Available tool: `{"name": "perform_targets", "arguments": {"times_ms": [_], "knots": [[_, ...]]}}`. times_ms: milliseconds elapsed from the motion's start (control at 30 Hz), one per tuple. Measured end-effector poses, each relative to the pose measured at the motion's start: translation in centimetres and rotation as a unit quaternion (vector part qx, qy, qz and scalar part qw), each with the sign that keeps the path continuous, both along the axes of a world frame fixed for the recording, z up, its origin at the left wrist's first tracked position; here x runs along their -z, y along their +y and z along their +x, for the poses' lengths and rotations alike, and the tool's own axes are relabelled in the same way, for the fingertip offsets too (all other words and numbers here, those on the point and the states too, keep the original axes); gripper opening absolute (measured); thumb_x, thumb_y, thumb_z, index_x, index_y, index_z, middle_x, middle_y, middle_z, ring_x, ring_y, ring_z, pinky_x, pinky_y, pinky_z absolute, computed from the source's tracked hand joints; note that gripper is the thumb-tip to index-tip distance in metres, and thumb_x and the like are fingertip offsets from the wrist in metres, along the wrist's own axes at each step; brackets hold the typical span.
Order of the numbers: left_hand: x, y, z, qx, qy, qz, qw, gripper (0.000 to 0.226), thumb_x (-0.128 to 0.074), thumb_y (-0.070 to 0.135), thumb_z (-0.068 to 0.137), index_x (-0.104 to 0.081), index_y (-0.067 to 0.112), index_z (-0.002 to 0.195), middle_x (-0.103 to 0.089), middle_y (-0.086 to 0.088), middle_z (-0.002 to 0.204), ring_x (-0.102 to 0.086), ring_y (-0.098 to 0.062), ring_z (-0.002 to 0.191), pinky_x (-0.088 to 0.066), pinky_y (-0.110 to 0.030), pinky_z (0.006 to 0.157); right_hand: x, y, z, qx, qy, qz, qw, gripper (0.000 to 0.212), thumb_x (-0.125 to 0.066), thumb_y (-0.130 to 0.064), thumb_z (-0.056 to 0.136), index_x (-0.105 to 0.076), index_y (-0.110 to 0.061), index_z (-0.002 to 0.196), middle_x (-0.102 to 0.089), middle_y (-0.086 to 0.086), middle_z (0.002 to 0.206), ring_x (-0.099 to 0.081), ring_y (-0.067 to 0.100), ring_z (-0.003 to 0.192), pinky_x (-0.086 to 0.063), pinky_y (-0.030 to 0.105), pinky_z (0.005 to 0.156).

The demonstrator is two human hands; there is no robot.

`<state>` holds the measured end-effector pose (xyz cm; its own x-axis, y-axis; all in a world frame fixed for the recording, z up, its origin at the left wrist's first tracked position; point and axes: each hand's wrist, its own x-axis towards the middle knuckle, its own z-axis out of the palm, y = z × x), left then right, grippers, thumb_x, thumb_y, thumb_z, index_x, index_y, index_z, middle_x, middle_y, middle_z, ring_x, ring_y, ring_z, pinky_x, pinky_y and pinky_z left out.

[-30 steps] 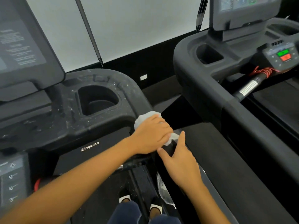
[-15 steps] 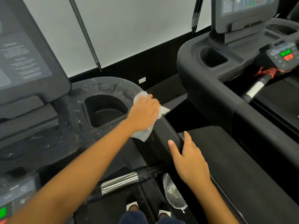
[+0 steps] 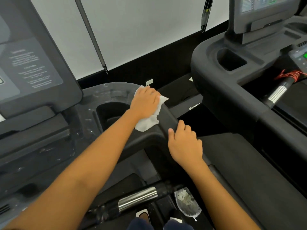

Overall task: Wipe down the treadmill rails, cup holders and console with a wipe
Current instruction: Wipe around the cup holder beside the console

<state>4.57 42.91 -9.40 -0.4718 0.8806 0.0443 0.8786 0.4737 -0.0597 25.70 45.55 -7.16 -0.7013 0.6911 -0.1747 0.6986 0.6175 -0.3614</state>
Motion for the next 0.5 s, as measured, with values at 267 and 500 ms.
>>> {"name": "perform_targets", "arguments": {"times_ms": [267,500], "knots": [[0.1,-1.5,3.8,0.124,-0.08,0.058,0.987,0.046,-0.023,0.035,0.102,-0.053,0.021,0.133,-0.048,0.0,0.143,-0.028,-0.022,0.142,-0.015,-0.041,0.117,0.5,0.9,-1.8,-0.001,0.022,-0.001,1.0,0.038,-0.027,-0.034,0.102,-0.037,-0.016,0.134,-0.052,0.005,0.124,-0.054,0.027,0.106,-0.044,0.041,0.079],[0.2,-3.7,-8.2,-0.112,-0.047,0.075,0.99,0.044,-0.028,0.033,0.093,-0.049,0.023,0.131,-0.058,-0.004,0.125,-0.051,-0.025,0.113,-0.042,-0.041,0.095,0.8,1.3,-1.6,0.004,0.035,-0.009,0.999,0.046,-0.026,-0.038,0.102,-0.03,-0.022,0.145,-0.048,-0.001,0.136,-0.052,0.025,0.116,-0.036,0.037,0.077]]}}
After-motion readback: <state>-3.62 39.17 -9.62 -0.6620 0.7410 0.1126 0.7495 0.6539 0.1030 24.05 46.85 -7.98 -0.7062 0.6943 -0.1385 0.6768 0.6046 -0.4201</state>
